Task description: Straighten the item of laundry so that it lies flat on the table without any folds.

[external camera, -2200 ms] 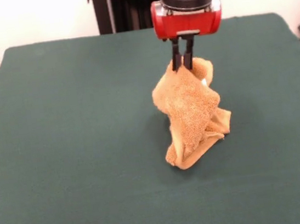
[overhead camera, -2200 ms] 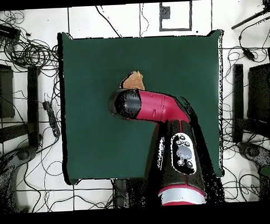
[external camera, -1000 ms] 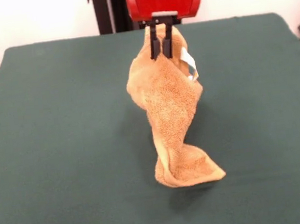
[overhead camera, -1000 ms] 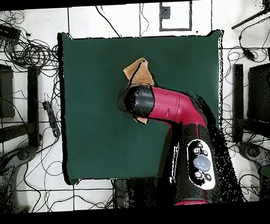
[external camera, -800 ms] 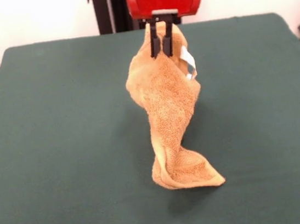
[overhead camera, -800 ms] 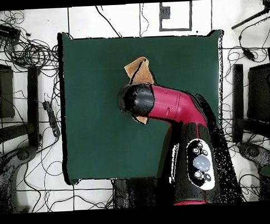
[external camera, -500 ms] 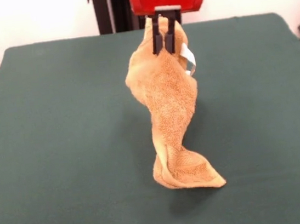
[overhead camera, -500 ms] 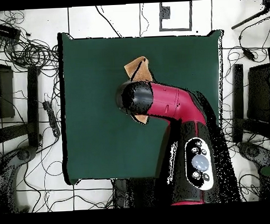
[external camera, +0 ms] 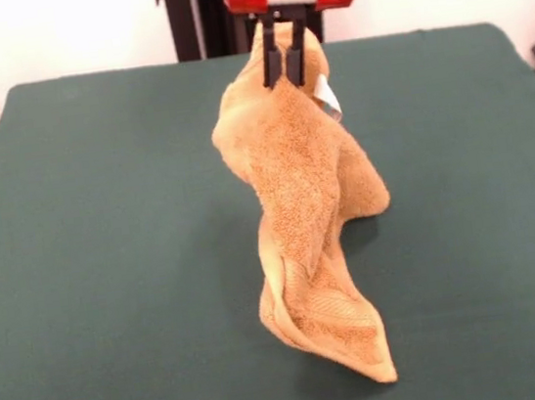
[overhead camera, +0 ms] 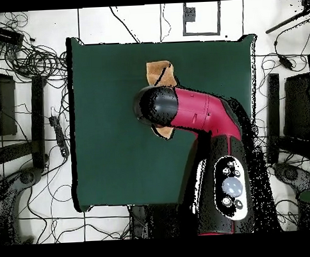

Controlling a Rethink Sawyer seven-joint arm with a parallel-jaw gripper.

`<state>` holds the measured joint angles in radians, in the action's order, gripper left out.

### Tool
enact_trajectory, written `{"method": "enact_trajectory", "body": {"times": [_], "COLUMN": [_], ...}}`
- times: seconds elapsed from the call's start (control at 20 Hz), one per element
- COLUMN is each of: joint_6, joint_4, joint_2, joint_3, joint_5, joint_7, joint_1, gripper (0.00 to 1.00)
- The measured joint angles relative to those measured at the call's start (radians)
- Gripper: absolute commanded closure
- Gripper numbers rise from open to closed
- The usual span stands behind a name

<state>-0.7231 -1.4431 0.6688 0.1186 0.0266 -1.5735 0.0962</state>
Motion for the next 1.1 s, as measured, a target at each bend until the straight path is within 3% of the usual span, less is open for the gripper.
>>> {"method": "enact_trajectory", "body": {"times": [0.7, 1.1], "joint_6": [-0.042, 0.012], "joint_4": [0.093, 0.071], "joint_2": [-0.001, 0.016], "joint_3": [0.005, 0.005], "joint_5": [-0.114, -0.121], "joint_7": [0.0, 0.0], "joint_1": [0.002, 0.023], "gripper": [1.0, 1.0]}}
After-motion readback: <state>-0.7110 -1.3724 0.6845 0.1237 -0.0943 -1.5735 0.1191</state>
